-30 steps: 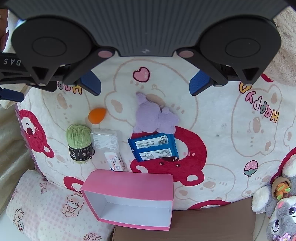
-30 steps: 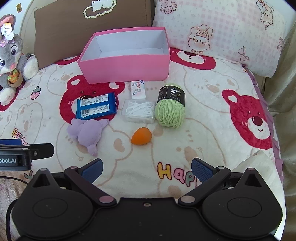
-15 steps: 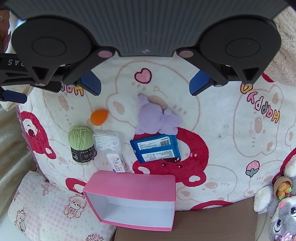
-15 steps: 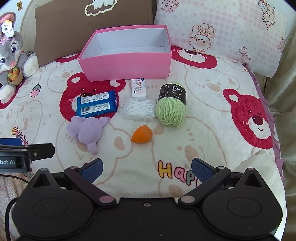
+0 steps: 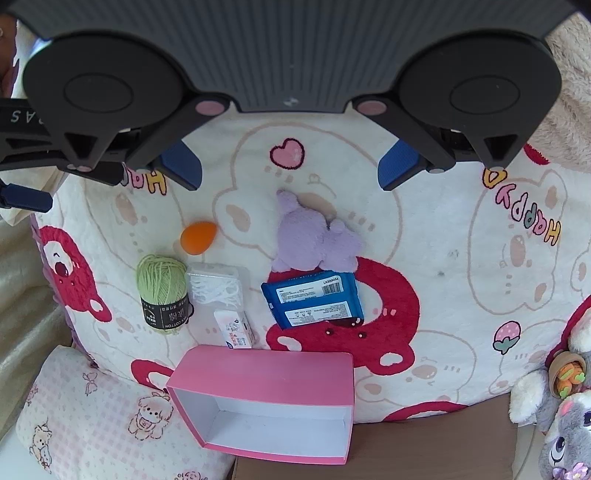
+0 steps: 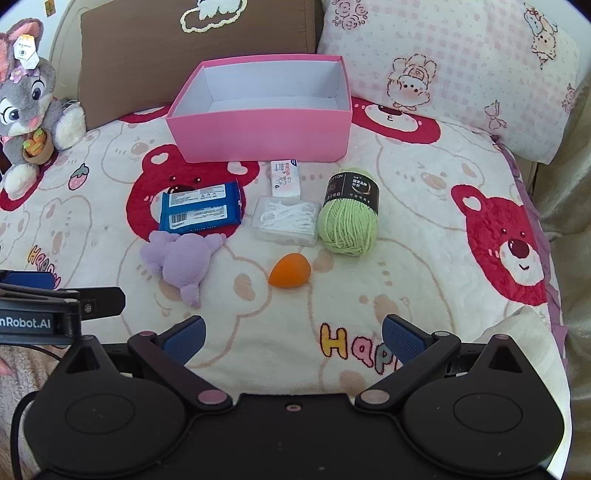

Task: Organize objects

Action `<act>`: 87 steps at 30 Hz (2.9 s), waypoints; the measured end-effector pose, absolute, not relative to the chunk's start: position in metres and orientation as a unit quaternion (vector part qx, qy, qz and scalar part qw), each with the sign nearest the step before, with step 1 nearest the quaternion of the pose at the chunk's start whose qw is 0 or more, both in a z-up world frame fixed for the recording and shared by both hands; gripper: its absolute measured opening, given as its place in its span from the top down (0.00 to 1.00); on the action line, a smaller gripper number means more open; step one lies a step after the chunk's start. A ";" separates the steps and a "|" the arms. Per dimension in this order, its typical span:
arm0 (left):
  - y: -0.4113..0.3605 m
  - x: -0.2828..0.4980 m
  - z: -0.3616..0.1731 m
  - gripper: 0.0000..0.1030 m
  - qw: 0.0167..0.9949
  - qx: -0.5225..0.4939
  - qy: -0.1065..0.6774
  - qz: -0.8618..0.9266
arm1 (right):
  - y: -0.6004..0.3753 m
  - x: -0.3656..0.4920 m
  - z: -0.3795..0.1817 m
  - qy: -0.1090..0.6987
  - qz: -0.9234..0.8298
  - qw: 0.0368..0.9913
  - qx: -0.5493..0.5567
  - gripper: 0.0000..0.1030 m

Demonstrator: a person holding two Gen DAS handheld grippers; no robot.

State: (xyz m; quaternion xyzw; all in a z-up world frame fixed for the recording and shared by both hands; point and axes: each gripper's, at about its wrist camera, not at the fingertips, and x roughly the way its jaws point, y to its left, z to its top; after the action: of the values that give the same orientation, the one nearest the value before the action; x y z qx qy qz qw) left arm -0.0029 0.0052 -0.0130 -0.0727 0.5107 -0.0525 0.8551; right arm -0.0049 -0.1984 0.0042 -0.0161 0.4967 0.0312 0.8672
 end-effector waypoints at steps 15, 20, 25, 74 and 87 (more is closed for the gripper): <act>0.003 0.000 -0.020 0.00 0.852 -0.069 0.517 -0.050 | -0.198 -0.001 -0.002 0.506 0.032 0.862 -0.018 0.00; 0.002 0.003 -0.019 0.00 0.848 -0.067 0.523 -0.053 | -0.199 0.000 -0.001 0.510 0.026 0.859 -0.018 0.00; 0.001 0.012 -0.007 0.00 0.852 -0.050 0.518 -0.058 | -0.199 0.000 0.007 0.507 0.020 0.861 -0.032 0.00; 0.068 0.149 -0.088 0.22 0.824 -0.094 0.545 -0.123 | -0.104 0.114 -0.087 0.501 0.286 0.817 -0.006 0.02; 0.057 0.152 -0.137 0.38 0.774 -0.116 0.614 -0.103 | -0.102 0.113 -0.136 0.546 0.230 0.805 0.039 0.31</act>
State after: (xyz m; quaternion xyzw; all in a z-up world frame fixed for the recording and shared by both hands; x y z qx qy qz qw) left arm 0.1520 0.0571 -0.1372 -0.1157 0.6137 -0.1026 0.7742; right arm 0.1134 -0.1018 -0.1356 0.0389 0.5457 0.2304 0.8047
